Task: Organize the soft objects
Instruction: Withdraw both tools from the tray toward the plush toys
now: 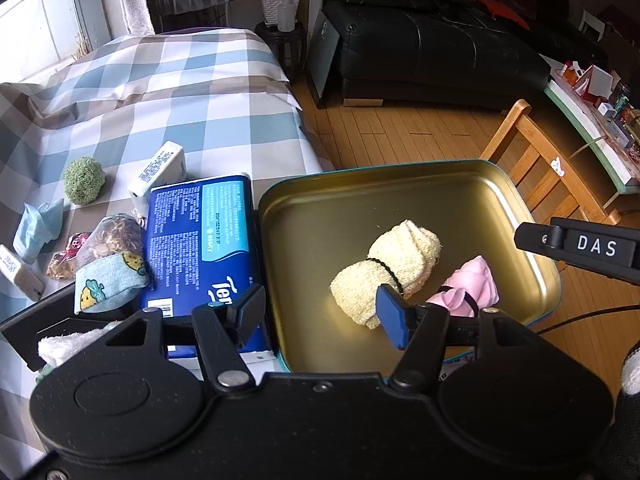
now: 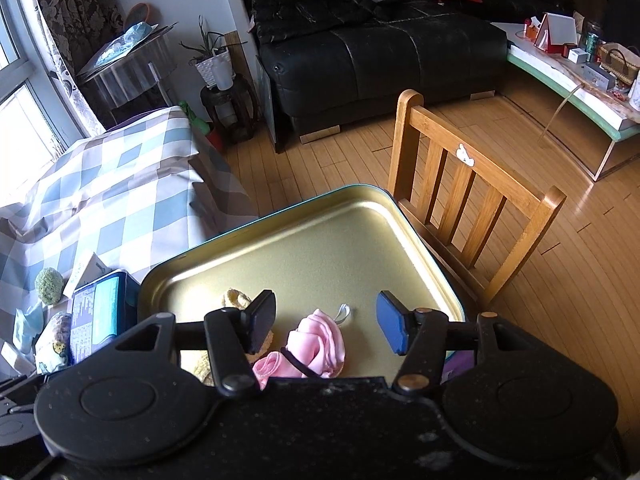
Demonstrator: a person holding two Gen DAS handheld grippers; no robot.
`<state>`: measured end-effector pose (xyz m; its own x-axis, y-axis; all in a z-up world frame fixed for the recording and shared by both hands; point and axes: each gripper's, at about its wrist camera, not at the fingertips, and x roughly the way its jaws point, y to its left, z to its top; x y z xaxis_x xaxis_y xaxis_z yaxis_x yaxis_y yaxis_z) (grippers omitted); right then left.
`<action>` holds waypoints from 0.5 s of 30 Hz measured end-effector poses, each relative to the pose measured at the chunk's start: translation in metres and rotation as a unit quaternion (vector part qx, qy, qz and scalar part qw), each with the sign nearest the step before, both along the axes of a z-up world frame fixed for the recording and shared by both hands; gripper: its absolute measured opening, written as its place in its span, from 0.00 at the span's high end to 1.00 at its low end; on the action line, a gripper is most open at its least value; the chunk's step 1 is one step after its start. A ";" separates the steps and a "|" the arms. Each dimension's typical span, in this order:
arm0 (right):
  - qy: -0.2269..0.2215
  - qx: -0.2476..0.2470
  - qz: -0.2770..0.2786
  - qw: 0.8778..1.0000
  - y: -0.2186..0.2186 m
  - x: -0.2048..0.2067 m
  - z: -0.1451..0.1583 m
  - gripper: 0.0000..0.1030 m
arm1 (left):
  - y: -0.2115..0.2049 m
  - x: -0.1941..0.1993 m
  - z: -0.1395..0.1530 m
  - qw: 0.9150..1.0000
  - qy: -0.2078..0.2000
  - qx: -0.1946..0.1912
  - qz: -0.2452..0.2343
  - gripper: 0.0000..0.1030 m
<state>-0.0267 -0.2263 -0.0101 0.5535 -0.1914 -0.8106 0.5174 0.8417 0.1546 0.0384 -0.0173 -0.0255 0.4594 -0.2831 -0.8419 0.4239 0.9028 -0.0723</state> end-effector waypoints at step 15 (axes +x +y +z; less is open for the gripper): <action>0.010 -0.015 0.025 1.000 0.020 0.007 -0.010 0.43 | 0.085 0.015 0.012 0.997 -0.009 0.004 0.072 0.43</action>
<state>-0.0197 -0.2060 -0.0198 0.5466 -0.1886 -0.8159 0.4775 0.8706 0.1187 0.0529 0.0674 -0.0139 0.5105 -0.2057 -0.8349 0.2912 0.9549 -0.0572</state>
